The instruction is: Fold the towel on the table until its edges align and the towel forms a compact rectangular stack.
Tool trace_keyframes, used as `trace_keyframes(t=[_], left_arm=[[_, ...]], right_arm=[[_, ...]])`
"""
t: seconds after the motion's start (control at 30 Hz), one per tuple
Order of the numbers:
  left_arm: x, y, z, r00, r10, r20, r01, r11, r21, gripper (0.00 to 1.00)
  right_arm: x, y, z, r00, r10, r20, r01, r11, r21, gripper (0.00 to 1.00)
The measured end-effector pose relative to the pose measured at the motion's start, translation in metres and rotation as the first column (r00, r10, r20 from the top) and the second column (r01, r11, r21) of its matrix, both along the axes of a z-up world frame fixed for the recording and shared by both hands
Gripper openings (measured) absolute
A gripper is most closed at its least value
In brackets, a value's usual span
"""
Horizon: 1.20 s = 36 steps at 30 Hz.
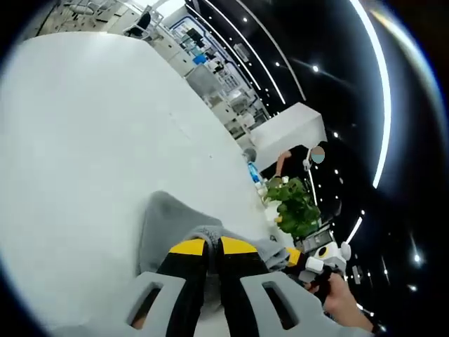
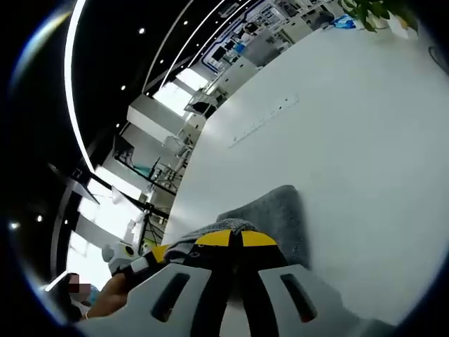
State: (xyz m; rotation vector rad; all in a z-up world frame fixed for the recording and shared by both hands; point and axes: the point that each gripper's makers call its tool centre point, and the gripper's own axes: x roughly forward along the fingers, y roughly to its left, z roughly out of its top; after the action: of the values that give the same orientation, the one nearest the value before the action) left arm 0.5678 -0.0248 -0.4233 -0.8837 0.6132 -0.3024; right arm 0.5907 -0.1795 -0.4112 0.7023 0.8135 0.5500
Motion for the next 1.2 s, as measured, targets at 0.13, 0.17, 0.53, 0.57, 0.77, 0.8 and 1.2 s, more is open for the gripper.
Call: trace_keyframes(t=[0.13, 0.17, 0.53, 0.57, 0.77, 0.8, 1.2], left_arm=[[0.006, 0.0, -0.009, 1.0, 0.014, 0.003, -0.014, 0.999, 0.039, 0.06], [0.007, 0.0, -0.011, 1.0, 0.018, 0.002, -0.018, 0.999, 0.037, 0.06], [0.021, 0.005, -0.039, 0.993, 0.114, -0.04, -0.112, 0.992, 0.051, 0.07], [0.021, 0.005, -0.041, 0.993, 0.114, -0.044, -0.112, 0.993, 0.048, 0.07], [0.024, 0.008, -0.042, 0.993, 0.112, -0.024, -0.111, 0.992, 0.062, 0.08], [0.025, 0.008, -0.042, 0.992, 0.121, -0.025, -0.12, 0.991, 0.054, 0.08], [0.038, 0.013, -0.026, 0.987, 0.143, 0.068, -0.147, 0.988, 0.056, 0.27]], right_arm=[[0.008, 0.0, -0.012, 1.0, -0.006, -0.017, 0.005, 1.0, -0.01, 0.0], [0.009, 0.0, -0.013, 1.0, -0.008, -0.02, 0.008, 1.0, -0.011, 0.0], [0.028, 0.002, -0.042, 0.999, -0.003, -0.037, 0.001, 0.998, -0.065, 0.0], [0.03, 0.002, -0.044, 0.999, -0.004, -0.039, 0.002, 0.998, -0.066, 0.0], [0.032, 0.002, -0.044, 1.0, 0.025, 0.008, -0.024, 0.994, -0.111, 0.0], [0.034, 0.002, -0.045, 1.0, 0.023, 0.01, -0.022, 0.994, -0.111, 0.01], [0.049, -0.004, -0.033, 0.992, -0.033, 0.118, 0.053, 0.985, -0.165, 0.16]])
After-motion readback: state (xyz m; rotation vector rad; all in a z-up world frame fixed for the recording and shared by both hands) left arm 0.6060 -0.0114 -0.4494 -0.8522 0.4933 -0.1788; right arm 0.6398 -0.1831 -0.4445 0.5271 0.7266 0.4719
